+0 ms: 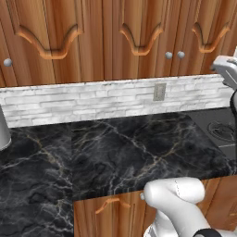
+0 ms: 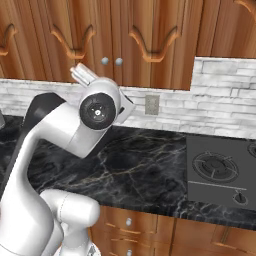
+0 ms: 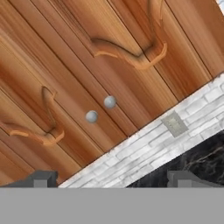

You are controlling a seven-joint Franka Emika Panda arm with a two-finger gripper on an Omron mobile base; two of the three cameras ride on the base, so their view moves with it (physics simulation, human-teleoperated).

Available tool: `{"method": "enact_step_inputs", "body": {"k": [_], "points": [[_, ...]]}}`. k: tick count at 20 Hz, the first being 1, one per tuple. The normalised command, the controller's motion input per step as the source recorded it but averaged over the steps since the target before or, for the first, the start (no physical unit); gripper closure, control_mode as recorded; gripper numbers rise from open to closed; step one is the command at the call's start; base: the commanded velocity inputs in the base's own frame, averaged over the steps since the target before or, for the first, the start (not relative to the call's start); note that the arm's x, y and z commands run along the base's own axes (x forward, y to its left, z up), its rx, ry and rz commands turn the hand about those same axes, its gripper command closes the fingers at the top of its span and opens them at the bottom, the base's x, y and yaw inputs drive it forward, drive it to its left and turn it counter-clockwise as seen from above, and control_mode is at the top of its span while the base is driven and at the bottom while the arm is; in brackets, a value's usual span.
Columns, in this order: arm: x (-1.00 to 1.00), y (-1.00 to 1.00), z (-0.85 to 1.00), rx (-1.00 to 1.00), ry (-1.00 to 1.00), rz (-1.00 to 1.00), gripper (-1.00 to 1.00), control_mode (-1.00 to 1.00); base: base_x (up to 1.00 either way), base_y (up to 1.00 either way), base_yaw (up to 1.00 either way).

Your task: Move the condiment bottle and syrup bottle from the cabinet to the dining counter.

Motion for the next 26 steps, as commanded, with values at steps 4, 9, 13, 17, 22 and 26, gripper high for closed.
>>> {"method": "enact_step_inputs", "body": {"k": [4, 9, 13, 17, 22, 26], "points": [[0.08, 0.00, 0.22, 0.00, -0.01, -0.01, -1.00, -1.00, 0.00, 0.00, 0.00], [0.21, 0.02, 0.11, 0.02, 0.04, 0.00, -1.00, -1.00, 0.00, 0.00, 0.00], [0.31, 0.08, 0.02, 0.05, 0.05, 0.00, -1.00, -1.00, 0.00, 0.00, 0.00], [0.34, 0.11, 0.00, 0.05, 0.00, 0.00, -1.00, -1.00, 0.00, 0.00, 0.00], [0.39, 0.14, 0.00, 0.05, 0.00, 0.00, -1.00, -1.00, 0.00, 0.00, 0.00], [0.39, 0.05, 0.00, 0.00, 0.00, 0.00, -1.00, -1.00, 0.00, 0.00, 0.00]]}}
